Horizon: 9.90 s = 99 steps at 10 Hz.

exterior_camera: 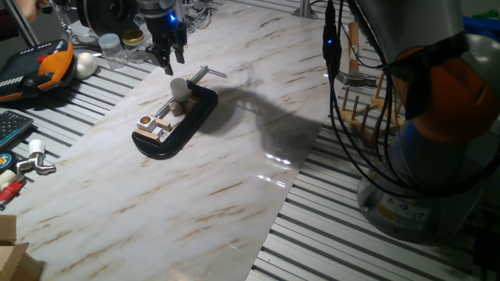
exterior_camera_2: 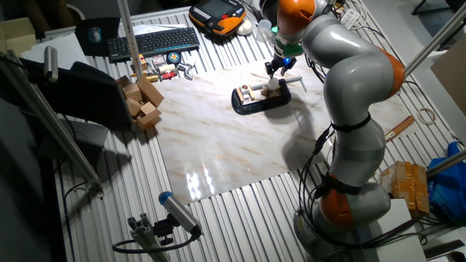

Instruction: Install the light bulb by rotating it

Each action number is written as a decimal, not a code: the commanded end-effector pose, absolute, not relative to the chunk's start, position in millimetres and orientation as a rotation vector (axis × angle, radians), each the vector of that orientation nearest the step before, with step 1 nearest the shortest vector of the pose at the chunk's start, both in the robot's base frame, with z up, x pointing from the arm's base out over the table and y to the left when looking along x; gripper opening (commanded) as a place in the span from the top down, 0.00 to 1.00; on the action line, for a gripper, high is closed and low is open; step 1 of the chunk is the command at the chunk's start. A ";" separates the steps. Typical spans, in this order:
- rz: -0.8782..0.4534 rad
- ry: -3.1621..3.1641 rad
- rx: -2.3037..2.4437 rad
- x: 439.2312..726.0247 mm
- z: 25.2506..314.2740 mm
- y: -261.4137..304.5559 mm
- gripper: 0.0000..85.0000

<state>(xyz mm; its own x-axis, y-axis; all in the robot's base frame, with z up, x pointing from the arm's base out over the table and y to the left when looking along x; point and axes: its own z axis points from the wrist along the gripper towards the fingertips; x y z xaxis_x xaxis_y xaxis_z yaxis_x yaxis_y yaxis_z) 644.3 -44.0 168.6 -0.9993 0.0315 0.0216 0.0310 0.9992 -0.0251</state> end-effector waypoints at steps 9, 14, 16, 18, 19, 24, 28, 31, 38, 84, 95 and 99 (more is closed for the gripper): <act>0.014 -3.077 -0.070 642.7 150.4 -46.6 0.40; 0.020 -3.049 -0.068 641.6 149.2 -46.5 0.40; 0.019 -3.059 -0.063 641.9 145.7 -46.7 0.40; 0.028 -3.080 -0.064 642.1 143.9 -46.9 0.40; 0.045 -3.083 -0.064 642.2 144.5 -47.2 0.40; 0.032 -3.091 -0.059 642.0 140.7 -47.4 0.20; 0.044 -3.100 -0.043 642.9 134.7 -47.5 0.20; 0.046 -3.108 -0.043 646.1 127.2 -46.2 0.20; 0.058 -3.119 -0.017 651.8 120.6 -48.9 0.20; 0.073 -3.215 0.058 652.9 88.7 -53.7 0.40; 0.076 -3.206 0.084 652.7 93.7 -54.9 0.60; 0.064 -3.199 0.091 652.5 97.5 -55.0 0.80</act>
